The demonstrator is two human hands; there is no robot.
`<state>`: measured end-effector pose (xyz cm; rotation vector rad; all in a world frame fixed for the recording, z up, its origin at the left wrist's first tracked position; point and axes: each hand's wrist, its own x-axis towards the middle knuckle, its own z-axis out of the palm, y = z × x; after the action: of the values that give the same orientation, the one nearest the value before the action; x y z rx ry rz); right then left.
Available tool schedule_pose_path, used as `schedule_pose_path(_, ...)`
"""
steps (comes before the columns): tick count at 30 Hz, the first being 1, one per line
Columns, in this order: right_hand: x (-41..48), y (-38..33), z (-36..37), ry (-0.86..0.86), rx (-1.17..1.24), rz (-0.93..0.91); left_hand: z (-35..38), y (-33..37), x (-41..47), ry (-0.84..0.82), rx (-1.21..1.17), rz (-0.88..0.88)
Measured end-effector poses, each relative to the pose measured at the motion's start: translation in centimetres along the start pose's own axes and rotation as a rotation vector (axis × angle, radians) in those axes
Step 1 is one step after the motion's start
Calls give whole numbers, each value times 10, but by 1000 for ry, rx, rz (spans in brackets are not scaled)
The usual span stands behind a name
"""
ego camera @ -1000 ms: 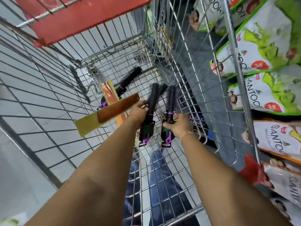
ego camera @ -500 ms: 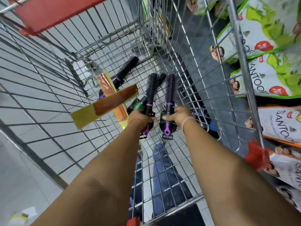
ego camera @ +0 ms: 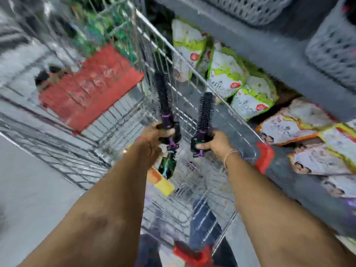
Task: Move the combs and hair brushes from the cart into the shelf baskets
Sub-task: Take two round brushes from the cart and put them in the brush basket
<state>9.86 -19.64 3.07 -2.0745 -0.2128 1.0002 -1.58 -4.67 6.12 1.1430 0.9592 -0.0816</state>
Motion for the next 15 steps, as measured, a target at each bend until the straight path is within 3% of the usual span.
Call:
schedule_pose_path(4, -65, -62, -37, 166, 184, -187, 16, 91, -35, -233, 25, 212)
schedule_pose_path(9, -140, -124, -129, 516, 291, -399, 86, 201, -72, -502, 180, 449)
schedule_pose_path(15, -200, -141, -240, 776, 417, -505, 197, 279, -106, -614, 319, 604)
